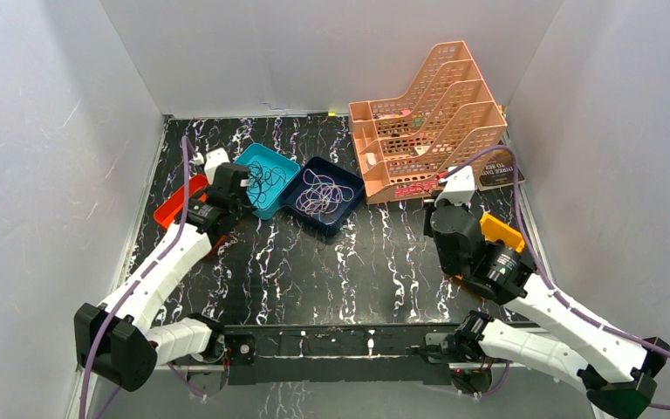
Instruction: Untangle the cables
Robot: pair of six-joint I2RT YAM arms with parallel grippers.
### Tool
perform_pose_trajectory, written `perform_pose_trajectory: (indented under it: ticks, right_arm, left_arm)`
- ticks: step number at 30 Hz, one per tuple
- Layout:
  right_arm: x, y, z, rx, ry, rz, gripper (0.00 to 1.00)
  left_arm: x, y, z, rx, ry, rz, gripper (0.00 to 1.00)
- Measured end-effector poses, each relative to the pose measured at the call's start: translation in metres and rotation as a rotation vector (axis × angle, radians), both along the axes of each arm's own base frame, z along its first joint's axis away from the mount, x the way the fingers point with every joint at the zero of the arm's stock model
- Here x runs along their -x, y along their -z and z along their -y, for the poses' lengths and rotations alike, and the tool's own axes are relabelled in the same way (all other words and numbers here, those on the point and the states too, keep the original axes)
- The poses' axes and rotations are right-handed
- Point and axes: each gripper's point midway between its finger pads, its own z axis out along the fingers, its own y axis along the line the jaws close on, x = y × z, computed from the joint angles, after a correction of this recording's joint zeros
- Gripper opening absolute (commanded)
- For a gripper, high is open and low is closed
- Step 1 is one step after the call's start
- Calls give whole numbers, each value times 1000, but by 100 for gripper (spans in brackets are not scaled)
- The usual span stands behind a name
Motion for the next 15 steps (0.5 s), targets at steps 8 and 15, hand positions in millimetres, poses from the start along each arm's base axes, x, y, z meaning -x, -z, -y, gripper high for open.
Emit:
perform_pose_trajectory:
  ticks: [8,15]
  right_arm:
    - [1,-14,18,32,62,39,0]
    - [8,-43,46,44,131,112,0]
  left_arm:
    - [4,-8,-38,-102,-77,-28,0]
    - [4,-13,-64,-148,-130,-43,0]
